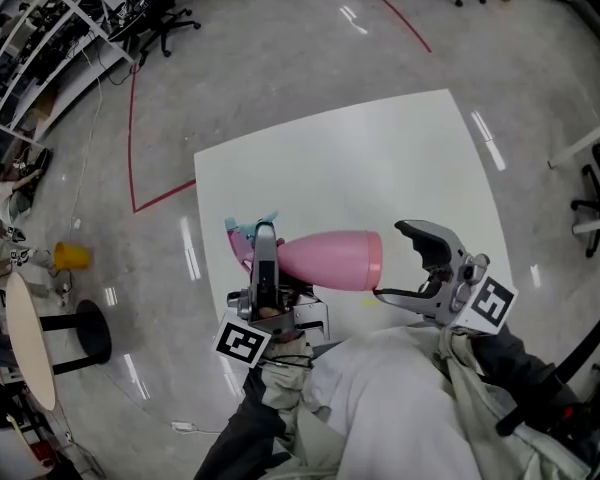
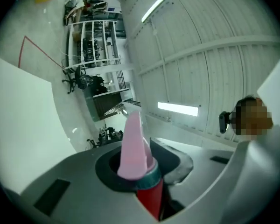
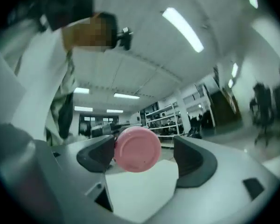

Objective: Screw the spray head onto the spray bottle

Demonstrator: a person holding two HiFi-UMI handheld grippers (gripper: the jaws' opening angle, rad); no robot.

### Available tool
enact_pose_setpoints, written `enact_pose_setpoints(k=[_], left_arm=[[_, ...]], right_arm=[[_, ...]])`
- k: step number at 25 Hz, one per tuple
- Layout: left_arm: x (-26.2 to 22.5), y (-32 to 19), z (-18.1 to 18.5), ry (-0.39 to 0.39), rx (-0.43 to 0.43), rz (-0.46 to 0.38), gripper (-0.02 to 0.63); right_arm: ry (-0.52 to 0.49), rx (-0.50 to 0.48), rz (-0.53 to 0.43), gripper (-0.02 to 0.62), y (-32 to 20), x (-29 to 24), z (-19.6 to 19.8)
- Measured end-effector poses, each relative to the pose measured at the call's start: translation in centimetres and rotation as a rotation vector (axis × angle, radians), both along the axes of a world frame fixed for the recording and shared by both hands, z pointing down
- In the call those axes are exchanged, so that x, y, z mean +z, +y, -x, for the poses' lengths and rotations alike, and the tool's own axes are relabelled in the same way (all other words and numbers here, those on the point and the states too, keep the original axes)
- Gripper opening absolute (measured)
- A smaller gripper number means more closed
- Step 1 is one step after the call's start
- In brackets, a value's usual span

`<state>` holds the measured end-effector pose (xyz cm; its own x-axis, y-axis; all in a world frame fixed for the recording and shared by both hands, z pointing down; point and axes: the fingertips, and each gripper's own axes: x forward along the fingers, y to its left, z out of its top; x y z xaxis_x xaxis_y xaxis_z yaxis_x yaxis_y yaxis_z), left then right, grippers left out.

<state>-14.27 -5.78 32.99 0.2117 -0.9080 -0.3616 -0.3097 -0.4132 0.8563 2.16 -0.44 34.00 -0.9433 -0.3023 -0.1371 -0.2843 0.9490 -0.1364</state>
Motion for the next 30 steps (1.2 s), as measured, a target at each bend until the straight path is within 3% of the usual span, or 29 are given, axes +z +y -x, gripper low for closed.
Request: enact_pose_setpoints(k=[2,5,7,9,11,15,17,18,20,22,23,24,27,28,30], left_arm=[[0.8,-0.6,-0.1,0.017,0.016,0.047,0.101],[0.9,-1.2,-1.1,0.124,0.055,0.077,0.100],[0.2,-0.9,-1.7,0.126,0.071,0.062,0.100],[-0.5,-0.8,-1.8,0.097,0.082,0.038,0.100],[-1.1,-1.1,-1.4,0.064,0.072,0.002,0.100],[-2.2,-0.7,-1.7,-0.106,0.040,-0.085,0.101],[-2.5,-0.3,-2.5,-0.191,0.054,-0.123,0.101],[-2.4,-0.2,-2.7,-0.211,0.064,-0.132,0.101],[-2.0,-0.5,-2.4,-0.206,0.071,-0.116,0.101],[-1.0,-1.0,-1.4,-0.142,0.040,-0.064,0.100],[-0.4,-1.2,-0.8,-0.098,0.020,-0.031,0.100],[0.3,-1.4,-0.4,-0.055,0.003,0.004,0.100],[2.6,-1.5,0.0,0.010,-0.010,0.105,0.100],[3.3,-1.5,-0.1,0.022,-0.001,0.140,0.100],[4.5,-1.8,-0.4,0.071,0.026,0.202,0.100]], right_arm=[[0.162,0.020,-0.233,0.375,0.6,-0.1,1.0],[0.304,0.020,-0.435,0.374,1.0,0.6,2.3],[0.331,0.042,-0.482,0.376,1.2,0.9,2.3],[0.325,0.032,-0.429,0.376,1.2,0.9,2.1],[0.256,-0.024,-0.197,0.376,0.2,1.2,2.2],[-0.062,-0.202,0.489,0.376,-2.2,2.2,2.3],[-0.167,-0.291,0.772,0.376,-2.1,3.6,2.2],[-0.192,-0.316,0.852,0.376,-2.0,4.1,2.2],[-0.195,-0.326,0.904,0.376,-1.9,4.5,2.6],[-0.185,-0.286,0.845,0.376,-2.2,4.3,3.0],[-0.184,-0.251,0.772,0.376,-2.4,4.0,2.9],[-0.175,-0.204,0.661,0.374,-2.6,3.5,2.6],[-0.050,-0.067,0.196,0.376,-2.4,1.6,1.7],[0.010,-0.064,0.058,0.376,-1.8,1.1,1.8],[0.129,-0.106,-0.132,0.374,-0.3,0.8,2.7]])
